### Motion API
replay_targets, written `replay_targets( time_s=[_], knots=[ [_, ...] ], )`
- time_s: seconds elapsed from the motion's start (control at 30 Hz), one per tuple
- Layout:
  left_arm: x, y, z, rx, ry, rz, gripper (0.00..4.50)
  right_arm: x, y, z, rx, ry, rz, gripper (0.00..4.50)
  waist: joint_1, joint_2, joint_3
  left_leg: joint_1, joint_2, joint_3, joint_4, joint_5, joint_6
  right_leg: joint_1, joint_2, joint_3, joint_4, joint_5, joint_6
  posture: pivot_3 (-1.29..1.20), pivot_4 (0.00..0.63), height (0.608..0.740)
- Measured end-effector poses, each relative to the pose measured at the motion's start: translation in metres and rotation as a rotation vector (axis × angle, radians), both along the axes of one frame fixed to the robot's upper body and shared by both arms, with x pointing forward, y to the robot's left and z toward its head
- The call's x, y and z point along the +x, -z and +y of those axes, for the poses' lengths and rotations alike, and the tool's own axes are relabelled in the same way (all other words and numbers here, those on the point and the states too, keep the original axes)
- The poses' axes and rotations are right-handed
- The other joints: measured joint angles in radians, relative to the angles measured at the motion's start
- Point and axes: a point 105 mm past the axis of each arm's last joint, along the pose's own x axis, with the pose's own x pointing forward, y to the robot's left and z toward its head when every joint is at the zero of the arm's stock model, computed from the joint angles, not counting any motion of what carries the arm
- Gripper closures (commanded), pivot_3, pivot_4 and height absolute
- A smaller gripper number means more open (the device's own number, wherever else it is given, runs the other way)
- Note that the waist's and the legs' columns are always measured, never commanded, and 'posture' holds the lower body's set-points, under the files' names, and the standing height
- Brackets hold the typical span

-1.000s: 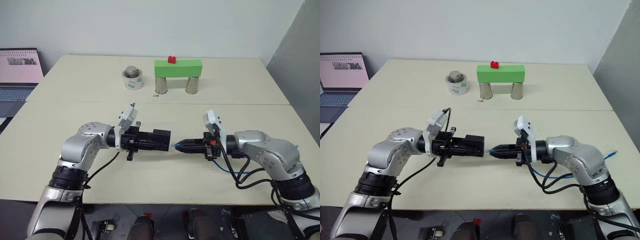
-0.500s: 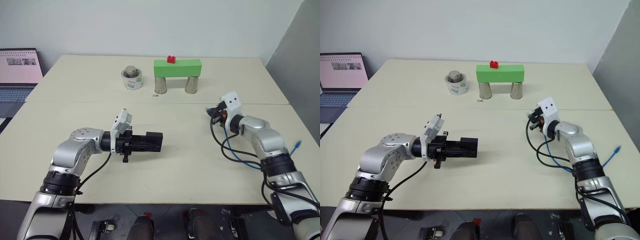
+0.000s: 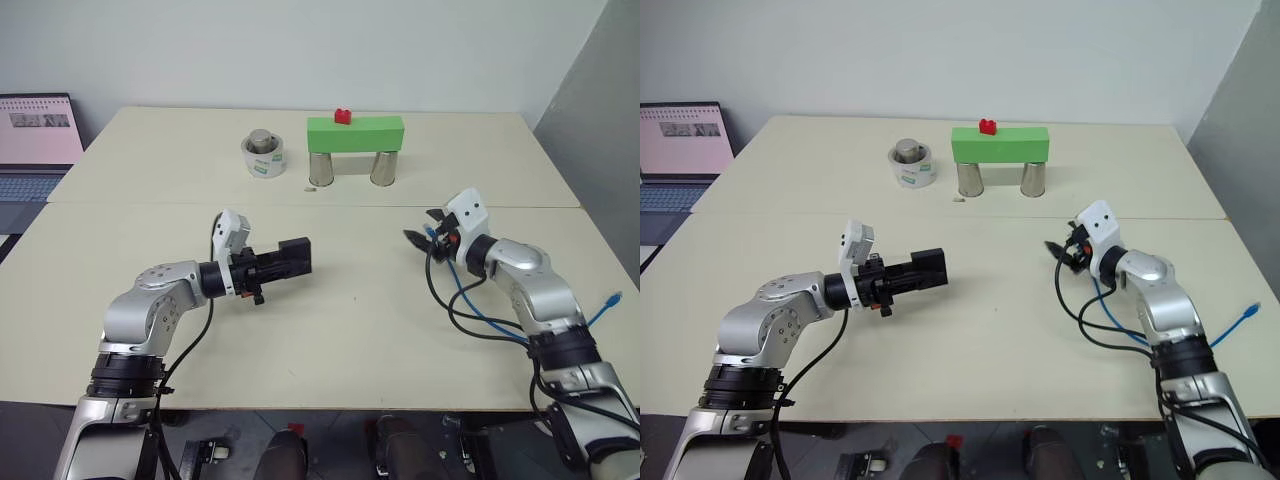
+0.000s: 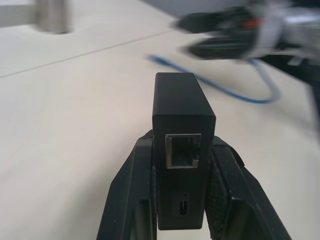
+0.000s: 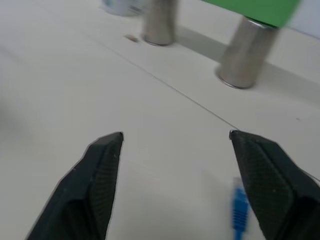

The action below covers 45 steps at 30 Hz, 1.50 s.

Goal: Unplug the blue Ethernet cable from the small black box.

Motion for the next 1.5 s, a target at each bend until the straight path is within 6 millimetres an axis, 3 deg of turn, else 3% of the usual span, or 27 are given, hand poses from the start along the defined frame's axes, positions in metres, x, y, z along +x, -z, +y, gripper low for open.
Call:
replay_targets(
  time_s=[0.07,0.17,0.3,0.53,0.6,0.83,1.0,1.1,1.27,1.5],
  knots=[
    [0.022,0.008,0.014,0.058,-0.17,-0.1,3.7,-0.03,-0.016,0.029,0.032,-0.177,-0.007,0.73,0.001,0.0,0.0,0.001,0.0,0.0,0.0,0.0,0.0,0.001,0.0,0.0,0.0,0.0,0.0,0.0,0.15,0.74],
    [0.038,0.016,0.028,0.122,-0.328,-0.197,3.7,-0.044,-0.022,0.049,0.024,-0.259,-0.02,0.73,0.005,-0.001,-0.001,0.002,0.0,0.0,0.001,0.0,0.0,0.003,0.0,0.0,-0.001,0.0,0.0,0.0,0.15,0.74],
    [0.056,0.029,0.052,0.177,-0.563,-0.26,3.7,-0.051,-0.012,0.068,0.01,-0.304,0.025,0.73,0.01,-0.001,-0.001,0.002,-0.001,0.0,0.002,0.0,0.0,0.003,0.0,0.0,0.0,0.001,0.001,0.0,0.15,0.74],
    [0.07,0.042,0.062,0.123,-0.744,-0.281,3.7,-0.051,-0.012,0.084,-0.013,-0.326,0.01,0.73,0.012,-0.001,-0.001,0.001,-0.001,-0.001,0.002,0.0,0.0,0.003,-0.001,-0.001,0.0,0.003,-0.003,0.0,0.15,0.74],
    [0.069,0.044,0.066,0.106,-0.767,-0.277,2.99,-0.051,-0.011,0.085,-0.01,-0.319,0.028,0.72,0.01,-0.001,-0.001,0.002,-0.001,-0.001,0.002,0.0,0.0,0.003,-0.001,-0.001,0.001,0.003,-0.003,0.0,0.15,0.74],
    [0.05,0.056,0.071,0.073,-0.754,-0.261,1.5,-0.05,-0.007,0.083,-0.02,-0.309,0.052,0.72,0.001,0.0,-0.001,0.008,0.0,0.002,0.0,0.0,0.0,0.006,-0.001,0.001,0.002,0.003,-0.003,0.0,0.15,0.74],
    [0.03,0.059,0.072,0.079,-0.745,-0.231,1.37,-0.051,-0.005,0.081,-0.021,-0.298,0.058,0.72,-0.005,0.0,-0.002,0.009,0.0,0.002,-0.001,0.0,0.0,0.007,-0.001,0.002,0.001,0.003,-0.003,0.0,0.15,0.74],
    [0.006,0.063,0.079,0.146,-0.69,-0.182,1.37,-0.053,0.002,0.073,-0.024,-0.266,0.076,0.72,-0.01,0.0,-0.002,0.009,0.0,0.002,-0.001,0.0,0.0,0.007,-0.001,0.001,0.001,0.003,-0.003,0.0,0.15,0.74],
    [-0.023,0.06,0.093,0.233,-0.604,-0.093,1.37,-0.051,0.019,0.032,-0.043,-0.136,0.131,0.72,-0.008,0.0,-0.001,0.009,0.0,0.001,-0.001,0.0,0.0,0.008,-0.001,0.001,0.0,-0.001,0.001,0.0,0.15,0.74],
    [-0.031,0.014,0.1,0.261,-0.486,-0.131,1.37,-0.046,0.018,-0.031,-0.026,0.063,0.146,0.72,0.001,-0.001,-0.001,0.01,0.0,0.002,0.0,0.0,0.0,0.009,0.0,0.001,0.0,0.0,0.001,0.0,0.15,0.74]
  ],
)
